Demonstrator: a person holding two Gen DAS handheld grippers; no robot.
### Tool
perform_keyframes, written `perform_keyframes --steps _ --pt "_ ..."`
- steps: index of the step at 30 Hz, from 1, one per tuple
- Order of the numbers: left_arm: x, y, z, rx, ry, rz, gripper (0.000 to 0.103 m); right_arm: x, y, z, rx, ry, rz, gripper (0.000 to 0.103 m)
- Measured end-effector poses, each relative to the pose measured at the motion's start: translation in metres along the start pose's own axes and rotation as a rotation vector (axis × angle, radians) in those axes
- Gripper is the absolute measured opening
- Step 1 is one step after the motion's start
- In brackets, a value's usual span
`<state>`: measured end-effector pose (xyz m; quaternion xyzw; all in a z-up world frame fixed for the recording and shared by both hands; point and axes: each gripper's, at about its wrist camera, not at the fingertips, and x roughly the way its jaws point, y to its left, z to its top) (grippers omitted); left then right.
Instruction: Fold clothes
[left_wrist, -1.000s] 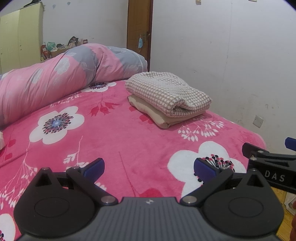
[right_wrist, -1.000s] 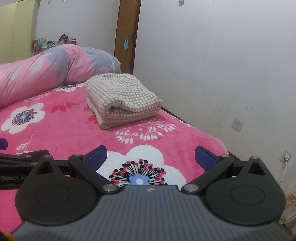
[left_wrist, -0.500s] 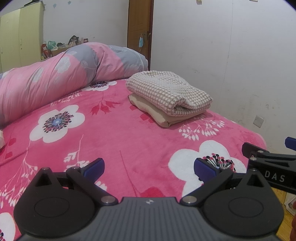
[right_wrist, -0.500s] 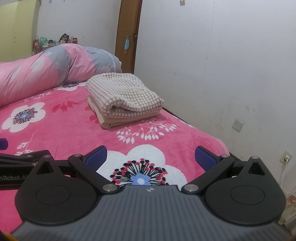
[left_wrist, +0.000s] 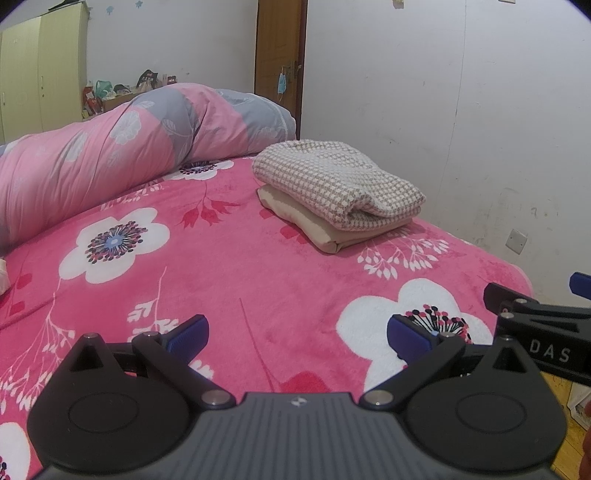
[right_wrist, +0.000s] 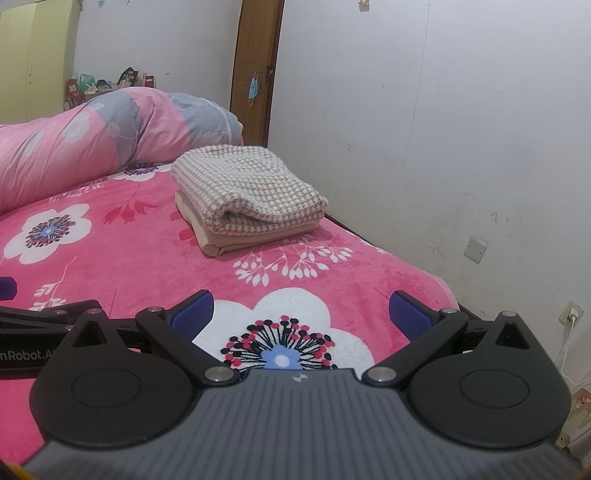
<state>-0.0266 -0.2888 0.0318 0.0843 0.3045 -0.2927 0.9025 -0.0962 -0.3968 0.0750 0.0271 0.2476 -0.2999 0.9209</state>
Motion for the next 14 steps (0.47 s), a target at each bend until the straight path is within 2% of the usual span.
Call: perform_keyframes --steps 14 --pt "-0.0011 -0.0004 -0.0002 0.0 -0.001 0.004 0.103 0.0007 -0.0002 0.0009 -0.001 0.0 0.003 0.102"
